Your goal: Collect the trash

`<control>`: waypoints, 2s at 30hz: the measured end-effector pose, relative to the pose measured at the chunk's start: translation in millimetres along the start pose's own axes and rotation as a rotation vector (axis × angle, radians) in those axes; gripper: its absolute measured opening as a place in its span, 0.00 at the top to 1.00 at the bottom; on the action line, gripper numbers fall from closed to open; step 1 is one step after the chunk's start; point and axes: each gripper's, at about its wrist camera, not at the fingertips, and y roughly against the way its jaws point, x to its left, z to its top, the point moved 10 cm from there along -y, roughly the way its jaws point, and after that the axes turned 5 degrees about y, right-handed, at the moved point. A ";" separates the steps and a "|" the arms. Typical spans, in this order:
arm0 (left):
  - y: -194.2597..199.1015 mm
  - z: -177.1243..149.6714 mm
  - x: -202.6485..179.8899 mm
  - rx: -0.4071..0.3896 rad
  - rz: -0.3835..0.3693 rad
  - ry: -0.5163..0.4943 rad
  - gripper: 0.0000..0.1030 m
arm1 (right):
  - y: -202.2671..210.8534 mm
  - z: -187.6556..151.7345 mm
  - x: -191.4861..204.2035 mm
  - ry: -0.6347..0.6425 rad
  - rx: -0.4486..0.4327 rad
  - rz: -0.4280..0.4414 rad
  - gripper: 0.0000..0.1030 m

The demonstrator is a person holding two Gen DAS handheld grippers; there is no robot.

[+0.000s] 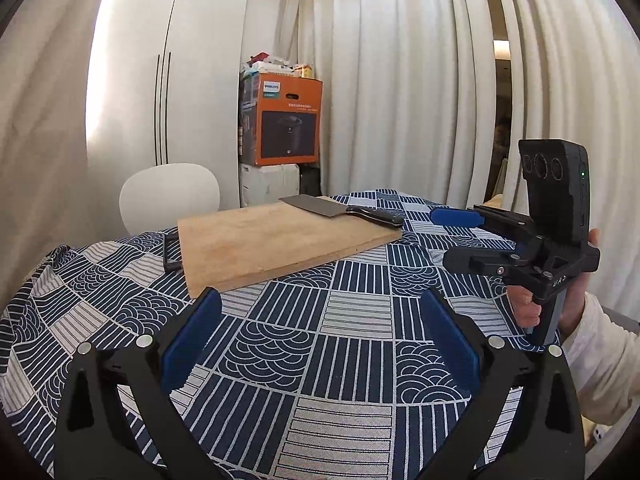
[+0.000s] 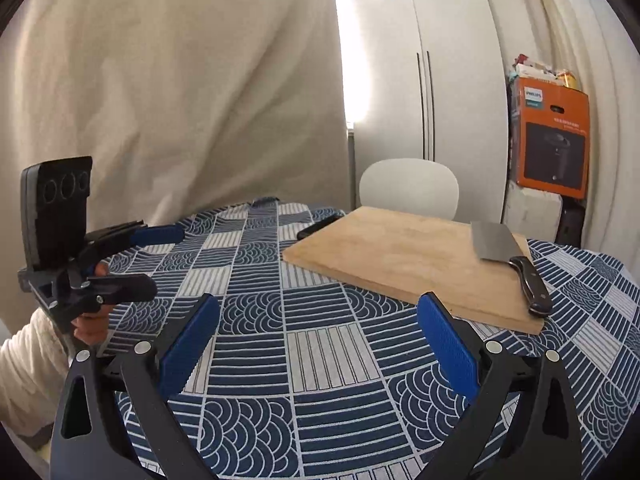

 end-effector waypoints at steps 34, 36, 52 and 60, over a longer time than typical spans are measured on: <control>0.6 0.6 -10.5 -0.022 -0.008 -0.054 0.06 | 12.8 2.8 10.1 0.055 -0.062 -0.007 0.08; 0.4 0.1 -11.2 -0.020 -0.011 -0.055 0.06 | 12.3 3.4 11.3 0.057 -0.062 -0.006 0.08; -3.0 -2.1 -14.2 -0.002 -0.017 -0.069 0.06 | 11.6 3.2 12.1 0.057 -0.062 -0.003 0.08; -2.4 -2.0 -13.6 -0.005 -0.012 -0.068 0.06 | 11.5 3.1 12.1 0.057 -0.062 -0.004 0.08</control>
